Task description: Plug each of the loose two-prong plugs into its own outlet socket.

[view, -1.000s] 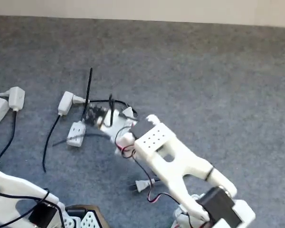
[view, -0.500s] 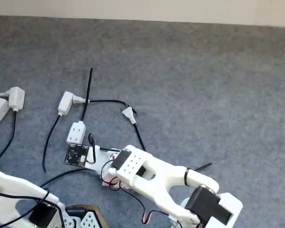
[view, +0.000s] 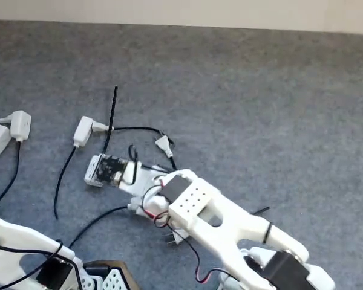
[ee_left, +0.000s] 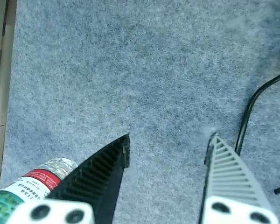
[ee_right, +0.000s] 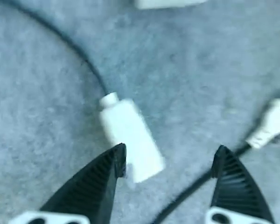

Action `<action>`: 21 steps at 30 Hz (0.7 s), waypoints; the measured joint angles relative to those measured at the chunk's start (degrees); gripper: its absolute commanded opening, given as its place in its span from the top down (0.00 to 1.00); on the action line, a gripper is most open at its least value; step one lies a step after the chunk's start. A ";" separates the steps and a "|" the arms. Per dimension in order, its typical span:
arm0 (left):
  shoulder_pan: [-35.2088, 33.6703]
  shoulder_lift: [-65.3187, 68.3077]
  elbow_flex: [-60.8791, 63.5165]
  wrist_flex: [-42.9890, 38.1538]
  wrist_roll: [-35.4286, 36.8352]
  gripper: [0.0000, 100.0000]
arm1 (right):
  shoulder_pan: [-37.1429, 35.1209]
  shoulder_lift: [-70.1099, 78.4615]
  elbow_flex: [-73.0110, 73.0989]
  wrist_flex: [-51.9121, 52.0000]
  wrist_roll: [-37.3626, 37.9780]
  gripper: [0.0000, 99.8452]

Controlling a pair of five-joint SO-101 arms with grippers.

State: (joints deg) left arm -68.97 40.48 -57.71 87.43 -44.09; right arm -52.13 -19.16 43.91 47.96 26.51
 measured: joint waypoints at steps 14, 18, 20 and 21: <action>0.09 4.13 0.00 0.00 0.09 0.74 | 3.60 6.15 0.79 -6.51 -4.31 0.72; 0.26 4.13 0.00 0.00 0.00 0.74 | 0.00 8.79 1.67 -5.19 -4.40 0.72; 0.35 4.13 0.00 0.00 0.00 0.74 | -1.41 8.26 1.58 -2.37 -4.40 0.72; 0.35 4.13 0.00 0.00 0.09 0.74 | -2.02 7.56 1.67 -0.97 -4.40 0.72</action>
State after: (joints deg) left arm -68.62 44.62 -57.71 87.43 -44.00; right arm -54.15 -11.60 45.58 46.99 22.11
